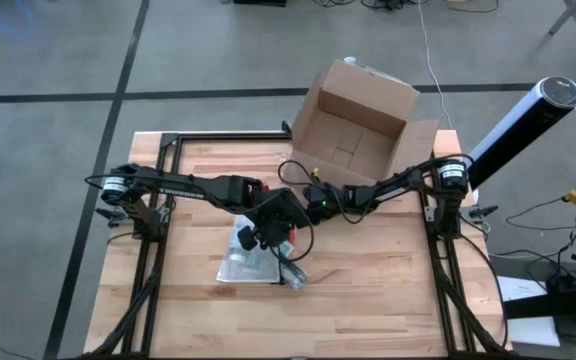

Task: Unpack boxes

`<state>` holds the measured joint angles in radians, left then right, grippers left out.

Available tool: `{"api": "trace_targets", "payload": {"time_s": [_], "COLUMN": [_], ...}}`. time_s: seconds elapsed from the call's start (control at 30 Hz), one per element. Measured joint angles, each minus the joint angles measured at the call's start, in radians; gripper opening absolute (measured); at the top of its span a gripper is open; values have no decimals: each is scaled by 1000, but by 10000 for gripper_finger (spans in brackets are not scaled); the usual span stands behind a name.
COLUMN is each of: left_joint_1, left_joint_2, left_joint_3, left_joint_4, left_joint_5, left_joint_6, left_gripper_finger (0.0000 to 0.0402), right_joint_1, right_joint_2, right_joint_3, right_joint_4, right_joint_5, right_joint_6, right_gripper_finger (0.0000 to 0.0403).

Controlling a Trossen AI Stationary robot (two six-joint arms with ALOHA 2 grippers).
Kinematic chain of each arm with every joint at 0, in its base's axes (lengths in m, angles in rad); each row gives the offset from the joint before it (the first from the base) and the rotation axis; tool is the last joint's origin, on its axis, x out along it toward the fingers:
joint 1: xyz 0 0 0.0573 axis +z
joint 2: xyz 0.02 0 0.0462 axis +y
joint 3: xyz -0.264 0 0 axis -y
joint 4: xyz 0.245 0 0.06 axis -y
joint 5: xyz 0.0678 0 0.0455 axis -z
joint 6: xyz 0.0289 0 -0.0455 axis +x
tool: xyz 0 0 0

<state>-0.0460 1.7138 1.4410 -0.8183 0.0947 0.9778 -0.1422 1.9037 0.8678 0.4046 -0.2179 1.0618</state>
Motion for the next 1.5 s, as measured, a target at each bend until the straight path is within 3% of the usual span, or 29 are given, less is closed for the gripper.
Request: {"api": "trace_targets", "payload": {"time_s": [0.33, 1.5], "left_joint_1": [-4, -5], "left_joint_2": [0, 0], "left_joint_3": [0, -79], "left_joint_4": [-38, -73], "left_joint_5": [22, 46], "left_joint_6": [43, 92], "left_gripper_finger": [165, 157], "right_joint_1": [4, 7], "right_joint_2": [48, 49], "right_joint_3": [82, 128], "right_joint_4": [-22, 5], "right_joint_5": [-53, -134], "right_joint_6": [-36, -71], "right_gripper_finger": [3, 0]}}
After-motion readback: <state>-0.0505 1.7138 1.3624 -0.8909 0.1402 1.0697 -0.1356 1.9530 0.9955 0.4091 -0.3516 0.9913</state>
